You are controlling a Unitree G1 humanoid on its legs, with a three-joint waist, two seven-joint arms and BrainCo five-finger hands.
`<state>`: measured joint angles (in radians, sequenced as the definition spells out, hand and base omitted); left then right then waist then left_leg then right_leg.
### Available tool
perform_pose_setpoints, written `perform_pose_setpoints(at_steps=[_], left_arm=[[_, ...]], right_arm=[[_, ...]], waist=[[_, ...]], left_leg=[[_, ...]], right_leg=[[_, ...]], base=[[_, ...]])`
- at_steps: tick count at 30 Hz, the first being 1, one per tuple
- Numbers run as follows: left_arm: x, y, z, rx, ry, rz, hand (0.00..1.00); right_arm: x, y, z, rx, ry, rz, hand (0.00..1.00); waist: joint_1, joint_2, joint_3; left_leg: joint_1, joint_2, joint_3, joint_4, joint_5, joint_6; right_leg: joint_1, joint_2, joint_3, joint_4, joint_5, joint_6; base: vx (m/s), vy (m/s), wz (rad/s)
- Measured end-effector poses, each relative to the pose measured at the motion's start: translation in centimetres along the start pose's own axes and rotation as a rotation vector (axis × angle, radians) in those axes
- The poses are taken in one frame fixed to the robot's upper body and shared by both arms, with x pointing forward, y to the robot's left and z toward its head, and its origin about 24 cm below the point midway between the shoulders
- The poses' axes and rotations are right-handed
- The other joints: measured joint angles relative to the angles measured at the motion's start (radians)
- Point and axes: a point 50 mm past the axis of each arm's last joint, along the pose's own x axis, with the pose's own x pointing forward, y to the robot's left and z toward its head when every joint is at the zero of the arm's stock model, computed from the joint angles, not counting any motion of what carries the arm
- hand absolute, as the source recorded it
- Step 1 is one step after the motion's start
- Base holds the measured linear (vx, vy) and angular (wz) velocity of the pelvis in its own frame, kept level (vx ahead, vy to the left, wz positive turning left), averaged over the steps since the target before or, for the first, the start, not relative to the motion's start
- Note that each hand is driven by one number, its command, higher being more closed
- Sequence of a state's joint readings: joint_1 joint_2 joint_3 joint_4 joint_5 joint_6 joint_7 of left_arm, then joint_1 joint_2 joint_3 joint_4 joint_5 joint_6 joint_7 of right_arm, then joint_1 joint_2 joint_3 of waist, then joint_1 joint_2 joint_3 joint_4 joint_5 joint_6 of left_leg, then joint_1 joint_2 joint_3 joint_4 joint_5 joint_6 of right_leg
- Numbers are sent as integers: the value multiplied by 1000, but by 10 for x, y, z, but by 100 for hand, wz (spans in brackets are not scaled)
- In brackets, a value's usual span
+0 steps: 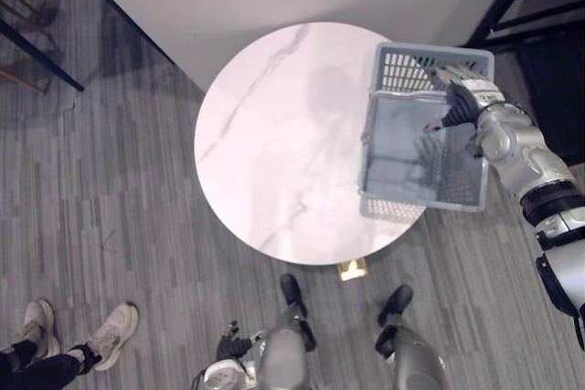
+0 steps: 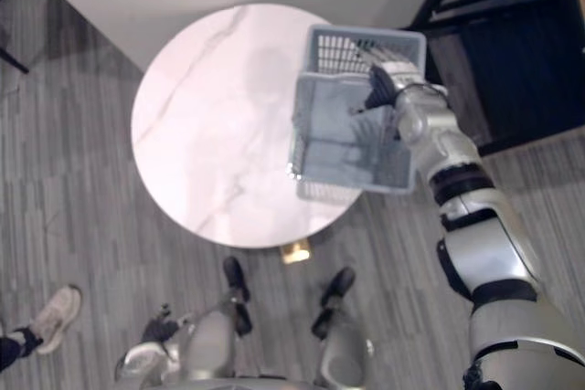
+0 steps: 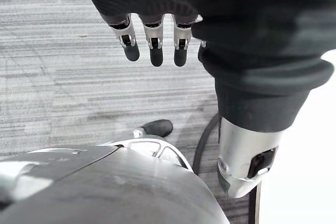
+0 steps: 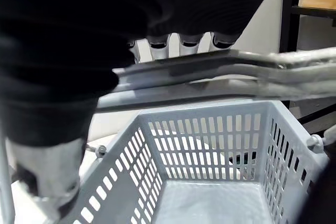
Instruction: Pick vegetable in the basket
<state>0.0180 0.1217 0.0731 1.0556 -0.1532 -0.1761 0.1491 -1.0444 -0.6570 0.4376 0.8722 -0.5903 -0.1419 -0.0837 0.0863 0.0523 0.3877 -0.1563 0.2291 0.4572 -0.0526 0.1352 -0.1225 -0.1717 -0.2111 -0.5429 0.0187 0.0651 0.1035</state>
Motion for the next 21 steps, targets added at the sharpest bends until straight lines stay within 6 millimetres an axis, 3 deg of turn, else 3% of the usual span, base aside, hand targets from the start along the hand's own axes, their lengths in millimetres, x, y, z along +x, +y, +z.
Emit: perform_pose_setpoints(at_steps=[1,13,21], left_arm=[[0,0,0,0,-1,0,0],[0,-2,0,8,-5,-2,0],[1,-2,2,25,-9,-4,0]], right_arm=[[0,2,0,5,5,0,100],[0,0,-8,-5,49,-32,100],[5,10,3,-17,32,5,100]], waist=[[0,1,1],[4,8,7],[7,8,7]], left_leg=[[0,0,0,0,0,0],[-16,0,-8,0,0,1],[-10,1,-8,2,1,2]], right_leg=[[-1,0,0,0,0,0],[-15,-5,-9,17,0,0],[-12,-4,-4,21,0,0]], base=[[0,0,0],[1,3,2],[0,0,0]])
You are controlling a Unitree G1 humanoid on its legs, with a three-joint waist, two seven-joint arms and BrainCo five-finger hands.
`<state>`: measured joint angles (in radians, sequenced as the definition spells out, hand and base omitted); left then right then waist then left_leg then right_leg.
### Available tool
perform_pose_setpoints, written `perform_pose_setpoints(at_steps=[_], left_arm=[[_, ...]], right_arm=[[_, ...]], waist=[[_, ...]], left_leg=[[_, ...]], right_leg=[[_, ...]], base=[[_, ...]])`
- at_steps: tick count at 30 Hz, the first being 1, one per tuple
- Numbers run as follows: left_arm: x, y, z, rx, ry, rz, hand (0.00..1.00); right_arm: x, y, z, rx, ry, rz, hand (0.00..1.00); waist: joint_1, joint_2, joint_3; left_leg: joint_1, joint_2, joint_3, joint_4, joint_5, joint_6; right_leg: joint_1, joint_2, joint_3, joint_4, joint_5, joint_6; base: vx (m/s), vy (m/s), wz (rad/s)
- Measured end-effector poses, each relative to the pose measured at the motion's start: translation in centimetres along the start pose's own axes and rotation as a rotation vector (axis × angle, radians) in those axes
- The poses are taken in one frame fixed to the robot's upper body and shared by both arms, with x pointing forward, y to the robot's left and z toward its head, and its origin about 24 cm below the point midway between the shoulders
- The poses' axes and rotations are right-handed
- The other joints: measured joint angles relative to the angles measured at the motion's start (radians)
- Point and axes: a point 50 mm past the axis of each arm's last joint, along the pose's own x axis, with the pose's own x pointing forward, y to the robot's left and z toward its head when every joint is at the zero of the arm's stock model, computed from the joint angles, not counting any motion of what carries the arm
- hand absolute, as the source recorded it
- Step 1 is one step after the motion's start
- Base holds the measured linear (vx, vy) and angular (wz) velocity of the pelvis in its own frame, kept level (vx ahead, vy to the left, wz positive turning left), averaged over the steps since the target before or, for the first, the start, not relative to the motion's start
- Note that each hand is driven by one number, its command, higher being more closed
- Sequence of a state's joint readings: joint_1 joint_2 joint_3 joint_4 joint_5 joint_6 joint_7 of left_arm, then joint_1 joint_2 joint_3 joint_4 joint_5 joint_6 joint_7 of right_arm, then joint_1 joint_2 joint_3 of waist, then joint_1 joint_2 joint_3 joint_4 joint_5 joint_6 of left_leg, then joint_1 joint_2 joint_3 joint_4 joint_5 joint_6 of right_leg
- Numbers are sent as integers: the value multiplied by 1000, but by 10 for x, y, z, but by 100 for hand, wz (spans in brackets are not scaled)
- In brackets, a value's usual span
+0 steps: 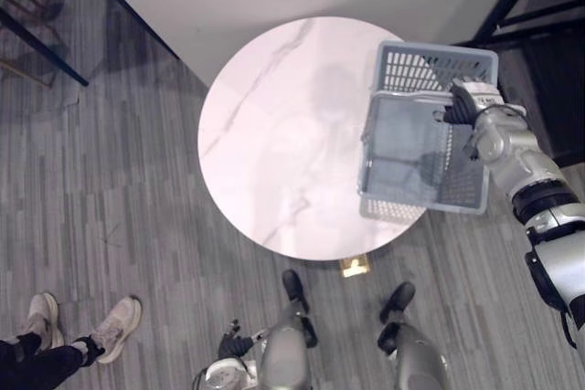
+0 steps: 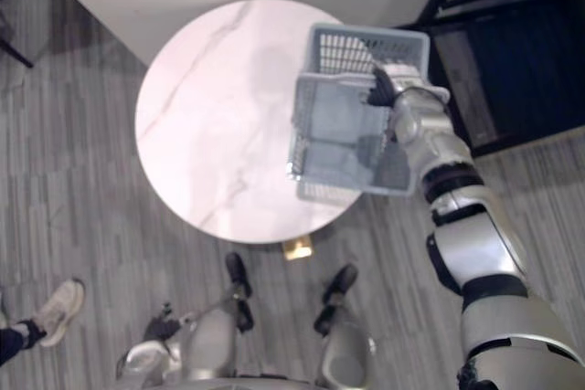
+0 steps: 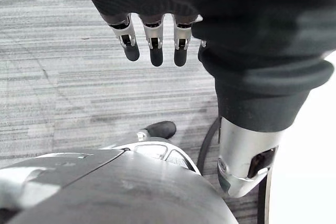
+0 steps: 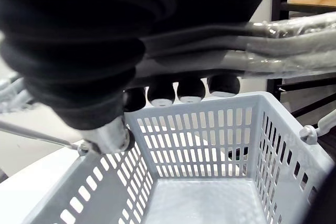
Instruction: Pick vegetable in the basket
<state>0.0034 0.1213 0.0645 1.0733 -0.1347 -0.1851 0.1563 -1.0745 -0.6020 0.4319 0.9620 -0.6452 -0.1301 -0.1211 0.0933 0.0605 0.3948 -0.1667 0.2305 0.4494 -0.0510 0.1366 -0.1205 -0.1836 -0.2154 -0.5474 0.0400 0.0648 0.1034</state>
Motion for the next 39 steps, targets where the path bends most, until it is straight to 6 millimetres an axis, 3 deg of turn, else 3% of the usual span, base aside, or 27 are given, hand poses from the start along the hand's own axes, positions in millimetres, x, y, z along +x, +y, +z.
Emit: perform_pose_setpoints(at_steps=[5,8,13,16,20,23,29,31,34,39], left_arm=[[0,-1,1,22,0,-4,0],[1,0,1,25,12,-3,0],[1,1,-1,54,22,-2,0],[0,8,-4,79,32,11,0],[-2,20,-12,137,52,27,0],[-4,25,-21,159,85,31,0],[-8,25,-31,198,114,4,0],[-9,24,-35,208,129,-11,0],[-11,23,-40,234,142,-25,0],[-15,18,-48,278,162,-61,0]], right_arm=[[3,13,24,-45,-82,73,100],[-1,18,52,-104,-209,113,100],[-22,23,101,-97,-474,118,100],[-40,33,111,-45,-578,149,100],[-67,55,101,19,-608,231,100],[-92,73,88,18,-610,320,100],[-143,96,54,-3,-598,475,100],[-163,104,30,5,-527,538,100],[-182,108,2,25,-410,556,100],[-208,119,-22,-33,-328,587,100]], waist=[[0,0,0],[-6,-2,-1],[-12,-16,-8],[-19,-45,-44],[-39,-93,-106],[-57,-110,-148],[-91,-99,-180],[-103,-91,-196],[-118,-86,-209],[-123,-58,-255]], left_leg=[[28,2,5,1,0,0],[42,3,11,-1,0,0],[97,3,45,-4,0,0],[118,3,63,-7,0,0],[142,-1,79,-18,0,0],[158,-5,94,-24,0,-1],[189,-5,122,-43,-10,-11],[192,-2,122,-44,-30,-21],[192,-8,125,-43,-32,-22],[209,-12,144,-44,-36,-27]], right_leg=[[23,2,9,0,0,0],[31,4,14,0,0,0],[61,7,50,-1,0,0],[69,9,66,-5,0,0],[75,10,88,-7,0,0],[84,13,115,-26,5,8],[83,29,162,-56,26,8],[81,38,177,-75,42,13],[84,37,186,-94,62,12],[91,38,204,-108,68,18]], base=[[4,0,-5],[6,-3,-6],[18,-5,-16],[19,-11,-16],[17,-4,-11],[-10,-7,-18],[-47,-13,-24],[-54,-12,-18],[-47,-4,-8],[-4,-8,-12]])
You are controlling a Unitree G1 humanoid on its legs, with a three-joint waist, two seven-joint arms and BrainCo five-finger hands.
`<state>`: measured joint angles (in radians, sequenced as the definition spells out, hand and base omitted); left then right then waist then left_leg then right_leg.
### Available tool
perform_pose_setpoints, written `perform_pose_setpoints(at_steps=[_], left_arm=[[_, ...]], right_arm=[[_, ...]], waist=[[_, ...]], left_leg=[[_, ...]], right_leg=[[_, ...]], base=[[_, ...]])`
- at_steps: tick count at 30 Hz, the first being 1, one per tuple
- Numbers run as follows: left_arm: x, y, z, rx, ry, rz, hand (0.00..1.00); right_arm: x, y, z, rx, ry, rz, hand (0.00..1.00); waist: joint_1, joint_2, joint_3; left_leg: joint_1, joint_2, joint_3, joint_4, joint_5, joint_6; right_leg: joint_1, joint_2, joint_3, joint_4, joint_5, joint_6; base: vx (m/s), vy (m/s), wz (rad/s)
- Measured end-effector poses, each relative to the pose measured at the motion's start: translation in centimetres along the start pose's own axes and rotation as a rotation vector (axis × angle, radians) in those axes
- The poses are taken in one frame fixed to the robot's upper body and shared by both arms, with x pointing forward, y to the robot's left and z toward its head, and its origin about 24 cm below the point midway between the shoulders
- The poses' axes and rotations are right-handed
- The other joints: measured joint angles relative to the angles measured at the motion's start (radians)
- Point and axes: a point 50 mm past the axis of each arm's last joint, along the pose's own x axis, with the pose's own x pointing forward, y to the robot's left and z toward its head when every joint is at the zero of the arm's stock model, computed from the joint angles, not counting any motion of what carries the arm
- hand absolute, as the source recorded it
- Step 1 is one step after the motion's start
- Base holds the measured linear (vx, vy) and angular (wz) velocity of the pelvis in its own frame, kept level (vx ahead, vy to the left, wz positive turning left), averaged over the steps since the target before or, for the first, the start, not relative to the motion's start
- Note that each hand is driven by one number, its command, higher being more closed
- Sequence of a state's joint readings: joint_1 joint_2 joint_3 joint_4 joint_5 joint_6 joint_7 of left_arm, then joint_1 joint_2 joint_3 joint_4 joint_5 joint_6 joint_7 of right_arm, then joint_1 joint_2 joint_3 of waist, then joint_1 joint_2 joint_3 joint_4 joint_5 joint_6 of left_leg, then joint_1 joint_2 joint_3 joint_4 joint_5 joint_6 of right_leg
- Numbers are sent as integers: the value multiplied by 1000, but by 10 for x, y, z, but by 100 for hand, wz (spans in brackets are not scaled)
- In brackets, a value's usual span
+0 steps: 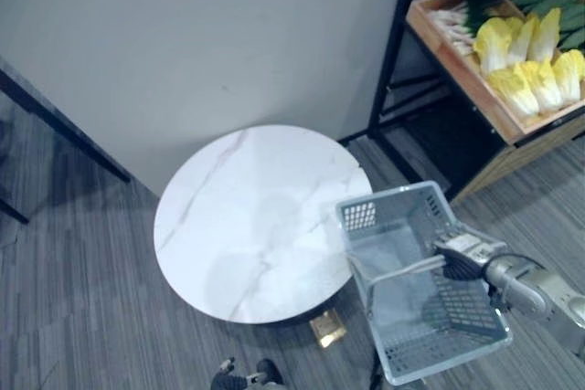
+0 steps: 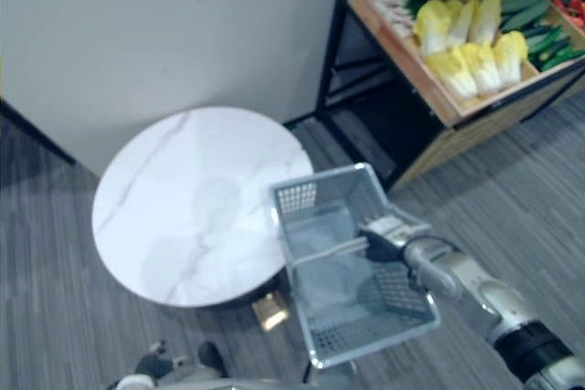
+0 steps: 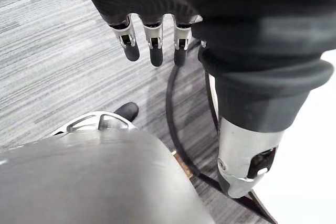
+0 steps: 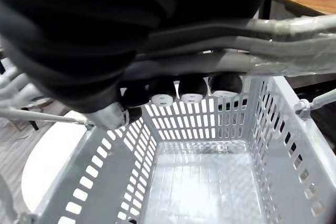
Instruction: Pick vegetable in the basket
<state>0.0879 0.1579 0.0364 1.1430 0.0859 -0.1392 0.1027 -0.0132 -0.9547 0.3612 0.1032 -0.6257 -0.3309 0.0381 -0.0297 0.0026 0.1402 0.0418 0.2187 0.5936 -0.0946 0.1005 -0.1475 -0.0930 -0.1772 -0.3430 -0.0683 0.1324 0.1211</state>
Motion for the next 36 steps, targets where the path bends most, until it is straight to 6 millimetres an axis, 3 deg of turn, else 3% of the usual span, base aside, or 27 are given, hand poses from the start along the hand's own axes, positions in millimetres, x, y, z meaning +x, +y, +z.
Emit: perform_pose_setpoints(at_steps=[4,7,9,11,13,14,15,16,17,18,19,20,21,22,23,24,25,28,29,31,34,35,36], left_arm=[[-2,-3,-4,-3,9,-7,0],[-4,-3,-13,-1,33,-6,0],[-5,-2,-16,31,47,-12,0],[-4,0,-15,52,45,-11,0],[-4,6,-14,85,41,-2,0],[-4,8,-15,92,45,3,0],[-5,11,-19,88,58,10,0],[-5,12,-21,74,65,19,0],[-7,15,-25,78,70,25,0],[-7,17,-26,81,71,28,0],[-6,24,-25,84,72,43,0],[-6,18,-25,56,76,36,0],[-7,14,-27,47,84,25,0],[-8,7,-28,26,81,10,0],[-8,12,-28,27,85,19,0],[-8,16,-31,23,101,30,0],[-7,21,-30,13,101,45,0],[-6,8,-25,-12,88,15,0],[-6,9,-24,-18,87,18,0],[-5,9,-21,-30,71,21,0],[-7,11,-26,-56,82,37,0],[-8,10,-27,-57,85,36,0],[-8,10,-28,-58,87,35,0]], right_arm=[[-15,11,-13,51,93,-21,100],[-27,13,-21,44,155,-73,100],[-39,14,-29,25,214,-106,100],[-43,10,-35,-3,254,-141,100],[-44,7,-39,-24,284,-174,100],[-36,0,-41,-34,288,-212,100],[-31,-3,-42,-26,290,-234,100],[-23,-6,-44,-19,292,-254,100],[-20,-6,-51,-14,317,-260,100],[-17,-6,-54,-10,329,-258,100],[-13,-10,-59,-16,347,-259,100],[-11,-19,-63,-27,366,-282,100],[-9,-24,-65,-34,370,-298,100],[-7,-31,-65,-38,374,-325,100],[-7,-31,-66,-36,377,-325,100],[-6,-32,-65,-36,371,-331,100],[-4,-37,-63,-45,359,-345,100],[-2,-46,-58,-64,325,-377,100],[-1,-46,-57,-65,319,-376,100],[-3,-37,-54,-59,314,-350,100],[-6,-22,-50,-47,303,-300,100],[-7,-19,-48,-44,297,-292,100],[-6,-19,-47,-44,294,-292,100]], waist=[[-2,8,-12],[-30,6,-13],[-57,-7,-6],[-64,-21,-5],[-81,-47,-7],[-75,-38,-9],[-68,-23,-15],[-61,-19,-5],[-69,-32,-9],[-71,-48,-13],[-65,-92,-20],[-46,-77,-22],[-26,-42,-24],[-23,-40,-18],[-42,-59,-25],[-33,-76,-33],[-26,-82,-34],[-22,-35,-42],[-22,-34,-43],[-33,-26,-41],[-50,-19,-37],[-50,-13,-32],[-50,-20,-22]], left_leg=[[19,0,-1,0,-6,-5],[30,-13,0,0,-18,-5],[35,-36,12,0,-24,7],[35,-63,64,-6,-39,17],[34,-97,140,0,-58,25],[29,-72,216,-4,-60,59],[26,-43,277,-6,-62,67],[47,-7,348,-5,-59,68],[84,5,385,12,-53,64],[90,13,406,43,-60,67],[81,32,450,161,-114,76],[63,59,465,182,-173,86],[65,79,457,137,-159,88],[96,69,525,123,-123,64],[108,57,553,140,-112,52],[106,61,585,174,-115,54],[101,76,617,212,-115,53],[104,116,690,234,-107,51],[107,122,711,242,-106,48],[108,193,743,329,-101,43],[152,309,731,490,-82,52],[149,369,672,606,-58,56],[120,366,588,643,-74,39]], right_leg=[[20,0,1,-1,-1,1],[-3,-22,10,67,-30,2],[-46,-57,36,146,-44,7],[-89,-70,104,152,-25,24],[-140,-74,158,138,35,30],[-175,-31,153,77,166,2],[-180,3,124,31,251,-19],[-223,-18,-91,272,52,-210],[-208,-96,-257,512,-106,-250],[-197,-137,-309,585,-131,-249],[-204,-153,-370,620,-106,-260],[-192,-70,-341,496,-59,-260],[-167,-8,-295,404,-48,-238],[-156,-52,-310,555,-182,-251],[-113,-134,-319,632,-243,-192],[-97,-169,-315,605,-257,-154],[-110,-146,-322,580,-254,-153],[-112,-37,-314,430,-249,-153],[-110,-18,-310,395,-249,-153],[-72,69,-302,242,-216,-165],[11,141,-269,140,-185,-187],[42,154,-222,114,-177,-195],[46,150,-194,104,-169,-197]], base=[[0,0,0],[18,25,0],[10,105,-23],[-27,105,-66],[-69,106,-110],[-64,74,-151],[-142,30,-192],[-94,31,-155],[-91,26,-132],[23,-16,-110],[-23,-175,-134],[-87,-199,-152],[-170,-191,-168],[-125,-97,-133],[-56,-174,-131],[-1,-305,-103],[-13,-317,-129],[-63,-248,-99],[-127,-249,-91],[-116,-178,-61],[-94,-89,-44],[-79,13,-73],[-48,28,-72]])
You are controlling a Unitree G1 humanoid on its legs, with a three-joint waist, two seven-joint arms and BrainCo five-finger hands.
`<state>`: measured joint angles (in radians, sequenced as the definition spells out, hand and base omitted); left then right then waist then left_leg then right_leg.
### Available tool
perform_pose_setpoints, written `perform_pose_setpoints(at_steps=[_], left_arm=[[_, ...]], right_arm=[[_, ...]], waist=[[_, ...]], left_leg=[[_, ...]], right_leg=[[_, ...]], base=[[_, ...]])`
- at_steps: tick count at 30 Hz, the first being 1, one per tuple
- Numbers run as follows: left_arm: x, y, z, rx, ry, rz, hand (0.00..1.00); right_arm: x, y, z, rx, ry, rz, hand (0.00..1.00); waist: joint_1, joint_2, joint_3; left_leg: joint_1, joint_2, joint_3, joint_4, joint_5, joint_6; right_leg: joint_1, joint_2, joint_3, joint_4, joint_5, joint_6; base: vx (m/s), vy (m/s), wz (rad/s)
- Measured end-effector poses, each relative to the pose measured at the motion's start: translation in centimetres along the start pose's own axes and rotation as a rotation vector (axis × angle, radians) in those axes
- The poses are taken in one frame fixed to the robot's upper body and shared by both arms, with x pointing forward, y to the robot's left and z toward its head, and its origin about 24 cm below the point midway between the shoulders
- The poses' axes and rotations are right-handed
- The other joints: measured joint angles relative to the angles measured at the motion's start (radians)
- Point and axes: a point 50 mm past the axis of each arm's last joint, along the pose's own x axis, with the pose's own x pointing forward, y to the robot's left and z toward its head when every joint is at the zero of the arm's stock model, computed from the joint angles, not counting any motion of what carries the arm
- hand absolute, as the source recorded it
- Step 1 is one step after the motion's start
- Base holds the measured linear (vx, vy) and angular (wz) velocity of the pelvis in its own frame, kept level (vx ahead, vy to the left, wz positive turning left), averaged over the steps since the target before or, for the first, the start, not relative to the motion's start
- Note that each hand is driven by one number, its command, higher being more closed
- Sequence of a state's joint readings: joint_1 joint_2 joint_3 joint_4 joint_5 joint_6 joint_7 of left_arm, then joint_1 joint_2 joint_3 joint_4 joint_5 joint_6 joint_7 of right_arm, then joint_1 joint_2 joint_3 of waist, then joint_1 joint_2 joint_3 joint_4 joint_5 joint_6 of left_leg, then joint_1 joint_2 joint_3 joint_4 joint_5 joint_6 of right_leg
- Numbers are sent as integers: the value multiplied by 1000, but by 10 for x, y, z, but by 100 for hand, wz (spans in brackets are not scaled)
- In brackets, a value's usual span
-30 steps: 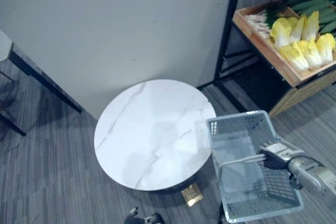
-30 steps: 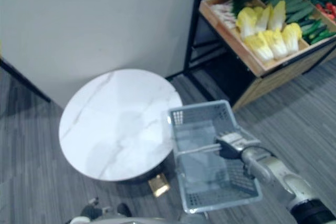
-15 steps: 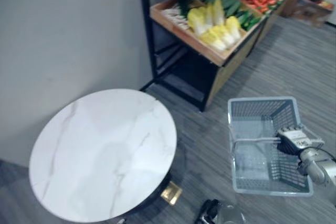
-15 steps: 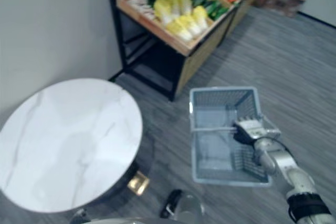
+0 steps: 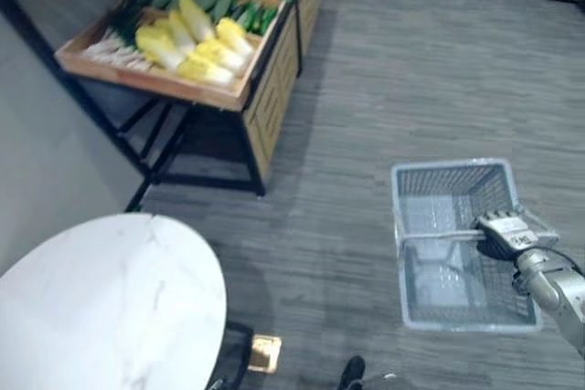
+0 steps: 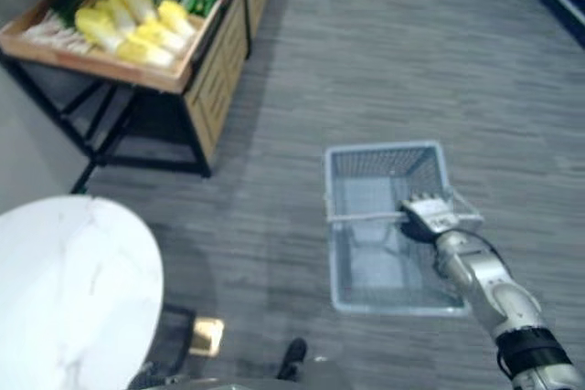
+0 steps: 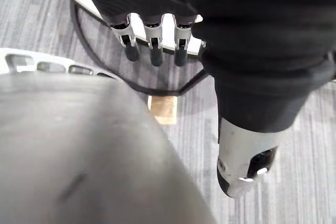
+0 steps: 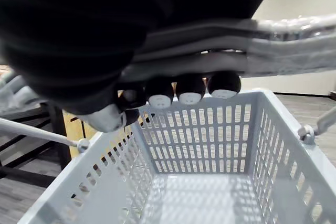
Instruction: Pick vegetable in the basket
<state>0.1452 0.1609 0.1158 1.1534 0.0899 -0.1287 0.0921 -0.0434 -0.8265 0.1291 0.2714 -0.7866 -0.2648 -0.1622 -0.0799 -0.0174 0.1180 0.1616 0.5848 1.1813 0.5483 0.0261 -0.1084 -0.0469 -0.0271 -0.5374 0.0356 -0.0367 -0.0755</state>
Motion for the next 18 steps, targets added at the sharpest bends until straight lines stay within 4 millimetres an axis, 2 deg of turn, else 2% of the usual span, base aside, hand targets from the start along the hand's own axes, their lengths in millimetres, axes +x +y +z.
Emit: perform_pose_setpoints(at_steps=[1,2,4,6,8,9,10,11,13,16,18], left_arm=[[0,-1,1,-1,-6,0,0],[0,-2,1,-3,-10,-3,0],[-4,-9,-7,-37,-5,-11,0],[-6,-16,-8,-55,-9,-28,0],[-6,-19,-7,-46,-13,-48,0],[-6,-21,-6,-42,-17,-56,0],[-6,-22,-5,-39,-22,-62,0],[-6,-22,-3,-36,-33,-68,0],[-5,-20,-1,-32,-39,-64,0],[-4,-19,3,-28,-50,-65,0],[-3,-21,6,-15,-56,-76,0]], right_arm=[[0,0,1,-1,-3,0,100],[1,1,3,-2,-10,5,100],[5,4,11,-7,-51,24,100],[7,3,21,-7,-96,16,100],[8,-2,26,-13,-121,2,100],[8,-3,25,-17,-123,4,100],[7,-4,24,-27,-121,15,100],[7,-3,22,-36,-120,26,100],[7,-3,23,-38,-123,37,100],[6,1,25,-31,-129,57,100],[6,3,24,-27,-125,63,100]], waist=[[0,3,2],[3,2,7],[16,11,13],[36,33,20],[32,56,32],[31,60,33],[30,65,34],[31,66,37],[34,69,35],[40,54,45],[52,57,44]], left_leg=[[-30,-20,-81,16,-20,-15],[-78,-74,-207,17,-53,-30],[-142,-229,-456,-55,-120,-39],[-161,-325,-590,-186,-153,-38],[-182,-366,-672,-305,-144,-33],[-192,-373,-690,-332,-133,-29],[-209,-385,-730,-381,-95,-26],[-213,-388,-730,-409,-76,2],[-209,-410,-732,-445,-89,20],[-210,-452,-729,-490,-95,39],[-200,-469,-726,-493,-111,61]], right_leg=[[-1,-7,24,-6,6,-1],[-2,-22,58,-18,14,8],[-3,-38,150,-54,33,37],[0,-35,174,-75,40,45],[0,-22,172,-73,49,59],[0,-19,172,-72,52,63],[-1,-13,175,-72,54,66],[-4,-10,184,-73,56,70],[-8,-20,189,-92,68,86],[-18,-47,194,-118,96,127],[-37,-70,196,-65,84,123]], base=[[-51,39,-69],[-40,25,-85],[-33,34,-136],[-17,78,-148],[-17,128,-82],[-23,170,-44],[0,164,-29],[17,169,-23],[65,185,-9],[66,173,0],[110,203,0]])
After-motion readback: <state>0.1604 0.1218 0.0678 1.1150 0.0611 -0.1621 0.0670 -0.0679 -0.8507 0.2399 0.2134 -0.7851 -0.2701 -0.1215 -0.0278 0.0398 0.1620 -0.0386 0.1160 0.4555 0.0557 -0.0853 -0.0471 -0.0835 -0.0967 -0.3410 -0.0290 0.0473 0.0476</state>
